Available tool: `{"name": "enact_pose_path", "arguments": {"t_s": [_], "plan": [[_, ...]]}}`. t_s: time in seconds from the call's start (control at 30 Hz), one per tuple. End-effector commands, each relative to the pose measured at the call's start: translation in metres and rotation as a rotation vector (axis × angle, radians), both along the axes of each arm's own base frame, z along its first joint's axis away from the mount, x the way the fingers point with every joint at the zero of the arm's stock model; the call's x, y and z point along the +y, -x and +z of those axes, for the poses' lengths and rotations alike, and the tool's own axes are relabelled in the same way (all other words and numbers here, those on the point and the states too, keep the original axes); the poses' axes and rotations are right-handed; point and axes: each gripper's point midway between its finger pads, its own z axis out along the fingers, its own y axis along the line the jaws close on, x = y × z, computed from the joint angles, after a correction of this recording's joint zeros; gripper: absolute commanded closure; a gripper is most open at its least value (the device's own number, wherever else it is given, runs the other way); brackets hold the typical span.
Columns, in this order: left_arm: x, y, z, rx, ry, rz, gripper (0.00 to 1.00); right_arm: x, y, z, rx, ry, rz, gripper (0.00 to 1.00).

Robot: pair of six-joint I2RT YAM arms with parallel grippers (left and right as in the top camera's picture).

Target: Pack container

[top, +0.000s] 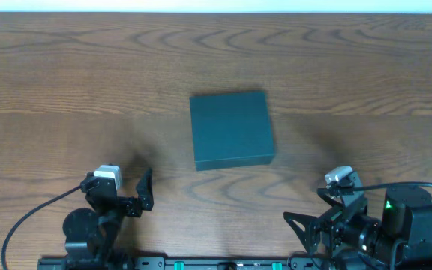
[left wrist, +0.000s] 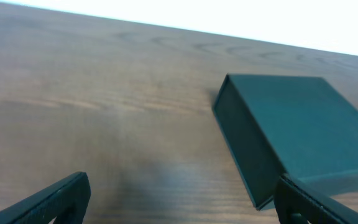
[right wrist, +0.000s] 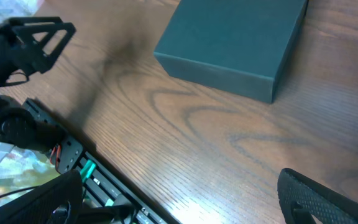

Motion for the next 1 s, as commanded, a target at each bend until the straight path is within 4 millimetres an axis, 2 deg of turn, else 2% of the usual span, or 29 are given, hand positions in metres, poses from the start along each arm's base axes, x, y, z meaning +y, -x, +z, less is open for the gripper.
{"name": "enact_pose_path", "arguments": {"t_s": [0.0,0.17,0.97], "plan": [[0.002,-0.004,-0.007,0.007,0.059,0.031,0.05,-0.001,0.000,0.000,0.004,-0.007,-0.012,0.01],[0.002,-0.007,-0.029,0.040,0.059,0.032,0.05,-0.001,0.000,0.000,0.004,-0.007,-0.012,0.01],[0.002,-0.008,-0.028,0.032,0.058,0.033,0.05,-0.001,0.000,0.000,0.004,-0.007,-0.012,0.01]]}}
